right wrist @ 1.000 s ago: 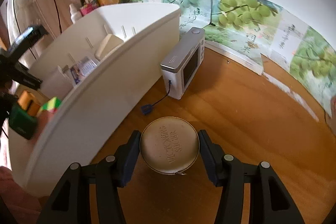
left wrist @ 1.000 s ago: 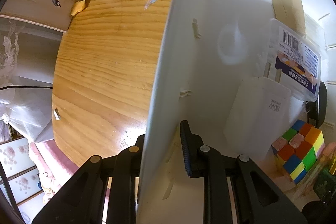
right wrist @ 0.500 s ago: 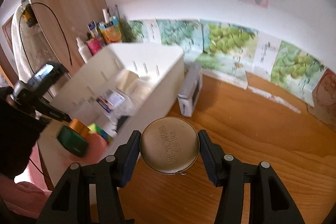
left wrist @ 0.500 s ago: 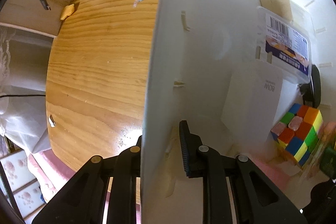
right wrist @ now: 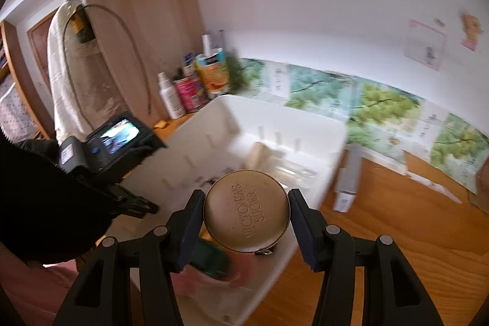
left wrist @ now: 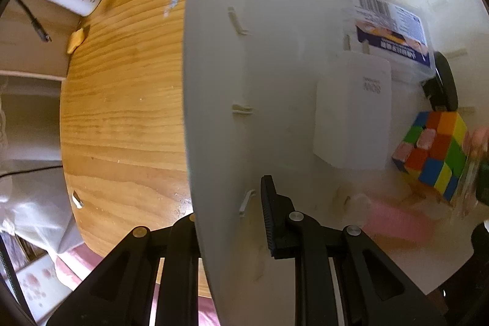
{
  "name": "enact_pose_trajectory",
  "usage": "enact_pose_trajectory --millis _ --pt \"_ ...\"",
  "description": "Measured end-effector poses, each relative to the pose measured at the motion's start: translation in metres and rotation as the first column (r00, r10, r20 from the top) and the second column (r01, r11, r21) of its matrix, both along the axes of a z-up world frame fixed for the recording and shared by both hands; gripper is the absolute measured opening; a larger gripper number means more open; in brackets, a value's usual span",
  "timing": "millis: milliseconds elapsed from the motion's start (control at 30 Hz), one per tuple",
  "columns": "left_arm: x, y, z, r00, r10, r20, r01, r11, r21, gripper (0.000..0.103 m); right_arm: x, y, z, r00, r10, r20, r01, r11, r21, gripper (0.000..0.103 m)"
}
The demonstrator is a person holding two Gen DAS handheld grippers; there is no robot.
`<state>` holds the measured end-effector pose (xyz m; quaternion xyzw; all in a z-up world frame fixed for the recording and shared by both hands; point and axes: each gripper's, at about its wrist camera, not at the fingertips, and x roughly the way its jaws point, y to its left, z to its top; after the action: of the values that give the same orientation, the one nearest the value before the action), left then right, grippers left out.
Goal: Organize rigid objects
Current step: 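Carry the beige case over the basket and open the right gripper, then move the right gripper back to the silver screen device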
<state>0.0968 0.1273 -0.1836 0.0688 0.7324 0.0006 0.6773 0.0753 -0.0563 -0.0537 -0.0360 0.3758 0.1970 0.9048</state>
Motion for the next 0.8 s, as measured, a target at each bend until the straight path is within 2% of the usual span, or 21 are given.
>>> enact_pose_trajectory --millis 100,200,467,800 --pt "-0.002 -0.002 0.001 1.000 -0.031 0.000 0.031 1.000 -0.006 0.021 -0.001 0.016 -0.004 1.000 0.010 -0.019 -0.010 1.000 0.002 0.058" --pt "-0.002 -0.003 0.001 0.998 -0.057 0.000 0.057 0.998 -0.006 0.021 0.001 0.025 -0.006 1.000 0.006 -0.026 -0.006 1.000 0.002 0.070" --pt "0.003 -0.004 0.001 0.996 -0.084 -0.006 0.084 0.996 -0.006 0.021 0.009 0.015 -0.004 0.996 -0.082 -0.022 0.081 0.997 -0.017 0.071" --pt "0.005 -0.001 -0.003 0.999 -0.033 -0.009 0.033 0.999 0.005 0.021 0.027 -0.033 -0.004 0.973 -0.228 -0.026 0.227 0.973 -0.036 0.071"
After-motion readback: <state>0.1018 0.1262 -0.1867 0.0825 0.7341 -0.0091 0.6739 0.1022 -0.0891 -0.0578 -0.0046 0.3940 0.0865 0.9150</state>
